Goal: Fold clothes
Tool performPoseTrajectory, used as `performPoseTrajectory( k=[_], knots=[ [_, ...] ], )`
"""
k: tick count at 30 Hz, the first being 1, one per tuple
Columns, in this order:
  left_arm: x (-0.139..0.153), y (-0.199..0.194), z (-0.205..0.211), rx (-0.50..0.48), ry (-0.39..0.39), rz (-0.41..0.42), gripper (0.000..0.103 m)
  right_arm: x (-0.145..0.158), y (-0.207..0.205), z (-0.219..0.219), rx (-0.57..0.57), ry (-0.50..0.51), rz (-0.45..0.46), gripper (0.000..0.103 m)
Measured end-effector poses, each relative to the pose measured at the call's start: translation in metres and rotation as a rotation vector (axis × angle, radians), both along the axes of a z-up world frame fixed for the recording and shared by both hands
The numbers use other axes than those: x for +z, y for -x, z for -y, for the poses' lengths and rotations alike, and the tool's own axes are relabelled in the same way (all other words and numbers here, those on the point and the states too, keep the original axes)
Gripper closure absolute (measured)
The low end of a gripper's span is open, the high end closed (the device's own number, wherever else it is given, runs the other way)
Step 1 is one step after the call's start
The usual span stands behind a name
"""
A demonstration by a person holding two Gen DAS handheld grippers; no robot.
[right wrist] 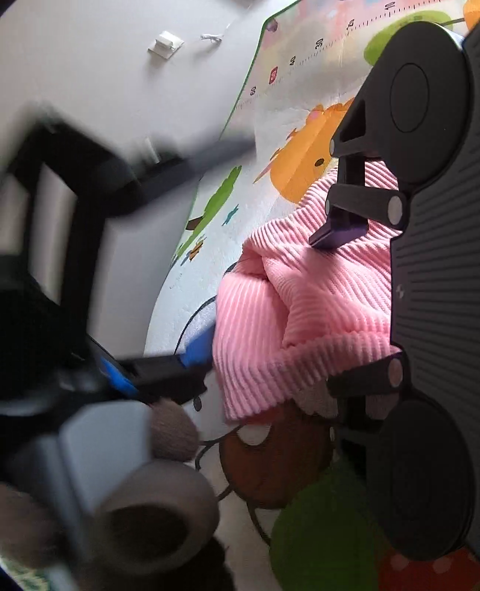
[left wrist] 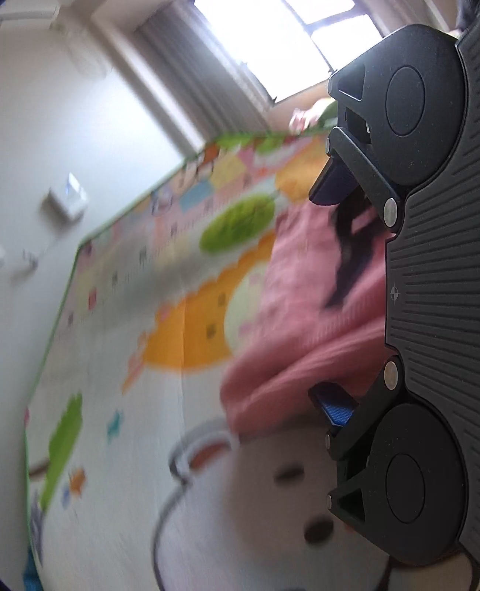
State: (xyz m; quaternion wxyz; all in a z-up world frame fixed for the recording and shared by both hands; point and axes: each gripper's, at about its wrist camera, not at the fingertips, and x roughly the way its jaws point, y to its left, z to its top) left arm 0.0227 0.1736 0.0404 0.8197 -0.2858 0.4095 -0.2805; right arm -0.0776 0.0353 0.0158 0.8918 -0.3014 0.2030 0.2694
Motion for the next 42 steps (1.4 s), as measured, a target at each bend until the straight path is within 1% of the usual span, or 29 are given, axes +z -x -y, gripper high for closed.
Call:
performPoseTrajectory(
  k=[2,4,5,6,8,10,11,12,15,16,17,19,21,22,23,24,25,27,28,30,32,33,34,35,36,37,38,40,42],
  knots=[
    [-0.013,-0.008,-0.002,0.031,-0.014,-0.043,0.000,-0.003,-0.002,0.001,0.003,-0.003,-0.017,0.054],
    [-0.022,-0.014,0.003,0.007,0.028,-0.089,0.000,-0.004,-0.003,0.002,0.004,-0.010,-0.026,0.054],
    [-0.021,-0.016,0.011,-0.014,0.056,-0.098,0.000,-0.003,-0.003,0.004,0.005,-0.020,-0.033,0.054],
    [-0.016,-0.016,0.018,-0.031,0.068,-0.091,0.000,0.000,-0.004,0.007,0.003,-0.036,-0.043,0.055],
    [0.007,-0.015,0.038,-0.067,0.046,-0.032,0.000,0.007,-0.004,0.016,-0.009,-0.069,-0.043,0.057],
    [0.034,-0.013,0.063,-0.119,0.014,0.045,0.000,0.019,0.000,0.029,-0.049,-0.106,0.006,0.057],
    [0.044,-0.013,0.076,-0.146,0.014,0.072,0.000,0.028,0.001,0.041,-0.077,-0.137,0.020,0.057],
    [0.055,-0.013,0.089,-0.173,0.015,0.099,0.000,0.037,0.003,0.052,-0.106,-0.168,0.032,0.057],
    [0.077,-0.011,0.133,-0.283,0.045,0.168,0.000,0.064,0.006,0.102,-0.215,-0.292,0.027,0.057],
    [0.083,-0.010,0.147,-0.323,0.058,0.190,0.000,0.067,0.007,0.120,-0.249,-0.322,0.020,0.057],
    [0.089,-0.009,0.159,-0.361,0.073,0.211,0.000,0.065,0.006,0.132,-0.280,-0.343,-0.005,0.057],
    [0.097,-0.004,0.166,-0.389,0.108,0.248,0.000,0.060,0.005,0.158,-0.342,-0.385,-0.056,0.057],
    [0.101,-0.001,0.158,-0.346,0.102,0.292,0.000,0.055,0.003,0.184,-0.404,-0.426,-0.106,0.057],
    [0.101,0.000,0.150,-0.299,0.073,0.313,0.000,0.052,0.002,0.197,-0.435,-0.447,-0.132,0.057],
    [0.098,0.001,0.141,-0.235,0.018,0.330,0.000,0.049,0.001,0.209,-0.464,-0.468,-0.158,0.057],
    [0.093,0.001,0.134,-0.176,-0.053,0.340,0.000,0.041,-0.002,0.217,-0.479,-0.491,-0.183,0.057],
    [0.082,0.002,0.129,-0.134,-0.130,0.335,0.000,0.035,0.002,0.216,-0.486,-0.515,-0.203,0.057],
    [0.059,0.003,0.119,-0.055,-0.280,0.320,0.000,0.016,-0.017,0.233,-0.486,-0.553,-0.232,0.057],
    [0.044,0.002,0.118,-0.054,-0.313,0.285,0.000,0.017,-0.018,0.233,-0.481,-0.561,-0.239,0.057],
    [0.012,0.000,0.119,-0.071,-0.330,0.197,0.000,0.019,-0.021,0.232,-0.472,-0.577,-0.253,0.056],
    [-0.007,0.000,0.126,-0.097,-0.340,0.156,0.000,0.021,-0.024,0.232,-0.462,-0.593,-0.265,0.051],
    [-0.011,0.001,0.127,-0.106,-0.339,0.155,0.000,0.024,-0.022,0.234,-0.457,-0.596,-0.259,0.050],
    [-0.014,0.002,0.129,-0.115,-0.338,0.155,0.000,0.027,-0.021,0.237,-0.451,-0.600,-0.253,0.045],
    [-0.017,0.002,0.131,-0.123,-0.337,0.154,0.000,0.030,-0.019,0.239,-0.445,-0.604,-0.246,0.038],
    [-0.017,0.002,0.134,-0.130,-0.334,0.157,0.000,0.038,-0.018,0.241,-0.435,-0.613,-0.237,0.033],
    [-0.016,0.001,0.137,-0.136,-0.332,0.160,0.000,0.046,-0.018,0.242,-0.425,-0.623,-0.227,0.027],
    [-0.016,0.001,0.140,-0.142,-0.330,0.162,0.000,0.055,-0.023,0.244,-0.417,-0.632,-0.222,0.025],
    [-0.014,0.000,0.147,-0.155,-0.325,0.168,0.000,0.063,-0.034,0.248,-0.410,-0.650,-0.231,0.025],
    [-0.013,-0.001,0.153,-0.167,-0.320,0.173,0.000,0.060,-0.053,0.253,-0.411,-0.686,-0.279,0.025]
  ],
)
